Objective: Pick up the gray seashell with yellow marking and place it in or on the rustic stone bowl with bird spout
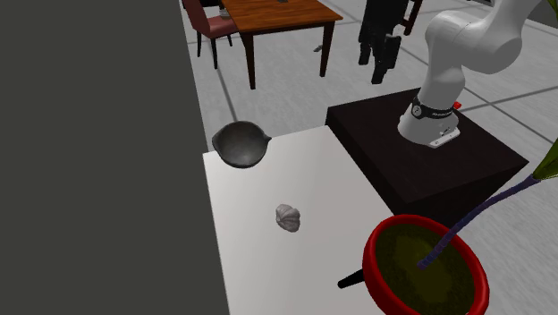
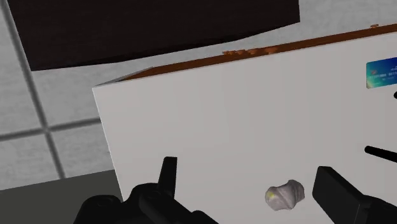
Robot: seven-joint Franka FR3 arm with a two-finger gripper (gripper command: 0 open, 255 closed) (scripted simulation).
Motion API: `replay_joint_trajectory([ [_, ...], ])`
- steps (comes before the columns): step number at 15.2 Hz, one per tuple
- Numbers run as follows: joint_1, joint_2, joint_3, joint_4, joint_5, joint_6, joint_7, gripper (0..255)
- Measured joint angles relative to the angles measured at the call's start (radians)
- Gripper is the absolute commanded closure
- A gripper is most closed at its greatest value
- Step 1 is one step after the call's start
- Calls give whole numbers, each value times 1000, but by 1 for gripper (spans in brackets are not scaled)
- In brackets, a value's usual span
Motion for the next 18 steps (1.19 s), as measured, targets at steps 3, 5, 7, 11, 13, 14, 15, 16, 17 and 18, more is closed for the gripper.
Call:
replay_joint_trajectory([
  [3,-3,90,53,-1,17,103,91,0],
  [5,-7,147,83,-2,22,168,149,0],
  [7,-11,221,122,5,23,243,218,0],
  [11,-29,376,181,44,-7,370,352,0],
  [13,-37,449,205,69,-34,421,424,0],
  [14,-42,496,218,89,-54,450,467,0],
  [15,-46,542,226,99,-77,485,507,0],
  [16,-48,582,233,120,-100,504,548,0],
  [17,-46,619,240,137,-123,523,593,0],
  [18,-44,670,243,171,-155,537,641,0],
])
